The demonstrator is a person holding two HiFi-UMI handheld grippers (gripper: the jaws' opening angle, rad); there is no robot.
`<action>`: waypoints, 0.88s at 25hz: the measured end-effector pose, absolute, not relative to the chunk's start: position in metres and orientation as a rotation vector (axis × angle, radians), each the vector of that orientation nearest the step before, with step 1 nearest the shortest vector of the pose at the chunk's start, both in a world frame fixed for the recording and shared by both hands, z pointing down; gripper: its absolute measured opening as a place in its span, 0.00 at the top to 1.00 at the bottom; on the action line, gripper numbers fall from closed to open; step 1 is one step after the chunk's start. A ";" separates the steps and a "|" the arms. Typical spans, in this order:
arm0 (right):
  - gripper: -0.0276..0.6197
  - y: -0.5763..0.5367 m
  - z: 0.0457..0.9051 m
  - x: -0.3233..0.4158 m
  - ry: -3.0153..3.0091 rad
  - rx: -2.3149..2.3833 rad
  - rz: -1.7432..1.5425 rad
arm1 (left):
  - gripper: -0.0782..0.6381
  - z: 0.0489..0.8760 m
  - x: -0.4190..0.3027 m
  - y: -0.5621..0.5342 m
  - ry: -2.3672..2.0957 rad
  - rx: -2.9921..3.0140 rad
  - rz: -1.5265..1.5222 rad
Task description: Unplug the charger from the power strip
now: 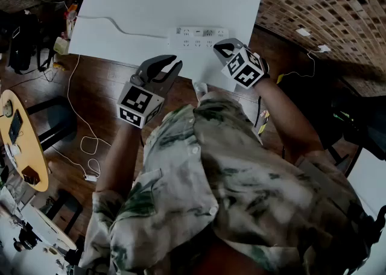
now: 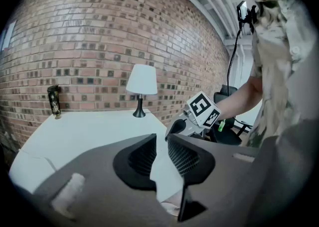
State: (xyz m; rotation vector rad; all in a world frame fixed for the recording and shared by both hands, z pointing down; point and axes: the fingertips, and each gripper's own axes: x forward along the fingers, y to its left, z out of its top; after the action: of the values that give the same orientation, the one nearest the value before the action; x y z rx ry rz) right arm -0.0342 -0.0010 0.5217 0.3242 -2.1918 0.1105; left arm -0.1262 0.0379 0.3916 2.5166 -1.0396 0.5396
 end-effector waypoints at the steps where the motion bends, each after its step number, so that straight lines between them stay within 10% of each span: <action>1: 0.95 -0.013 0.528 -0.036 -2.185 0.310 0.098 | 0.78 0.401 -0.123 0.024 -1.029 2.523 0.564; 22: 0.96 -0.040 0.573 -0.048 -2.048 0.060 0.025 | 0.67 0.549 -0.065 -0.070 -0.433 2.588 1.292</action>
State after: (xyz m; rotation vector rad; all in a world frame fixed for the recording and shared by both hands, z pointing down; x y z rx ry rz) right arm -0.0481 -0.0396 0.5730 0.0601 -2.0479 0.0254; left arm -0.0651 -0.0704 0.5492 2.5884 -0.4328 1.2917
